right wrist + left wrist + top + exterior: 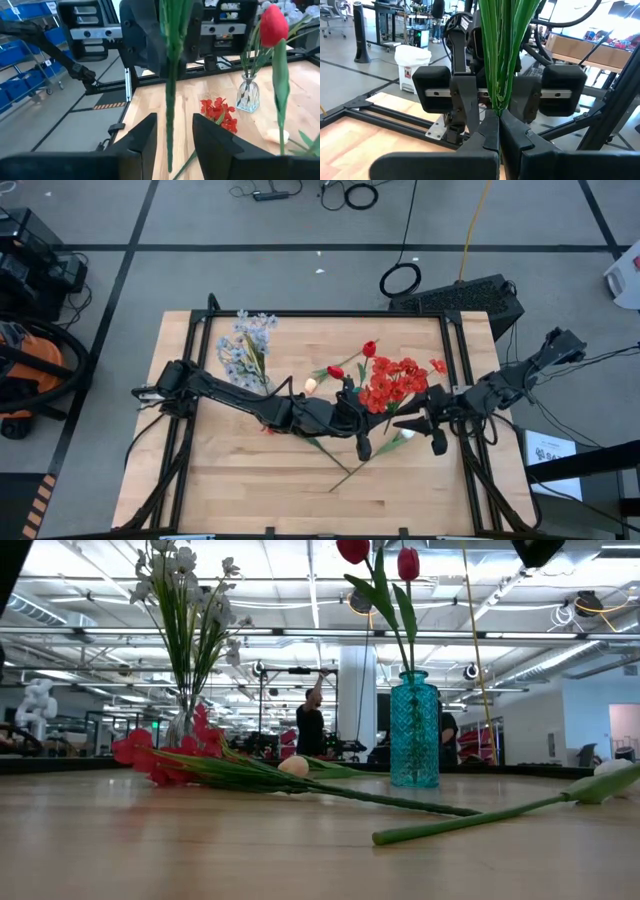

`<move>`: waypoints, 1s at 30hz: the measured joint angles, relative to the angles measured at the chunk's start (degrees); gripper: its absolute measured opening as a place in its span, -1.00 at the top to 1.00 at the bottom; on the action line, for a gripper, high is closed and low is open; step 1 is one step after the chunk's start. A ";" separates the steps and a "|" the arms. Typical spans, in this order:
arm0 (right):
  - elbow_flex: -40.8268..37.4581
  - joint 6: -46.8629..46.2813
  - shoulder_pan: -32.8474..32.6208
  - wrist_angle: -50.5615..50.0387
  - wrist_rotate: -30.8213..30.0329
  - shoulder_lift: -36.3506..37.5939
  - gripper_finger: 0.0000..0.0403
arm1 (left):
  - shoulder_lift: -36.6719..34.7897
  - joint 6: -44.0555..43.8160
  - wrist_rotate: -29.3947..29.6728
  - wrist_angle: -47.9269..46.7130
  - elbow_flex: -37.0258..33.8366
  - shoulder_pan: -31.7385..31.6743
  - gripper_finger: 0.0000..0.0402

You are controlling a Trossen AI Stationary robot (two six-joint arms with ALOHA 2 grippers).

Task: Sort flowers into vase by color
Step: Put the top red flowers into the blue vase

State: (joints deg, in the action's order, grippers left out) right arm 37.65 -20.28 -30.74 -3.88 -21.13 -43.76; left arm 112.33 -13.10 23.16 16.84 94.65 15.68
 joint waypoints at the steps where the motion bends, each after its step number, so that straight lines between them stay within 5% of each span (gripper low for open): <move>1: 0.00 0.14 0.02 0.56 -0.14 -0.44 0.42 | 0.00 0.00 0.00 -0.04 0.00 0.00 1.00; 11: -0.02 1.05 0.04 2.86 -3.27 -2.50 0.44 | 0.00 0.02 0.00 -1.29 0.00 0.00 1.00; 25: -0.02 1.56 0.79 5.99 -2.94 -4.76 0.94 | 0.00 0.00 0.07 -1.79 0.00 -0.07 1.00; 30: -0.02 1.56 0.79 6.00 -2.97 -4.84 0.95 | 0.00 -0.11 0.22 -1.77 -0.02 -0.13 0.89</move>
State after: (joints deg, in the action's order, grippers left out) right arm 37.63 -18.72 -29.95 2.12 -24.10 -48.60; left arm 112.33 -13.21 23.38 15.07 94.63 15.55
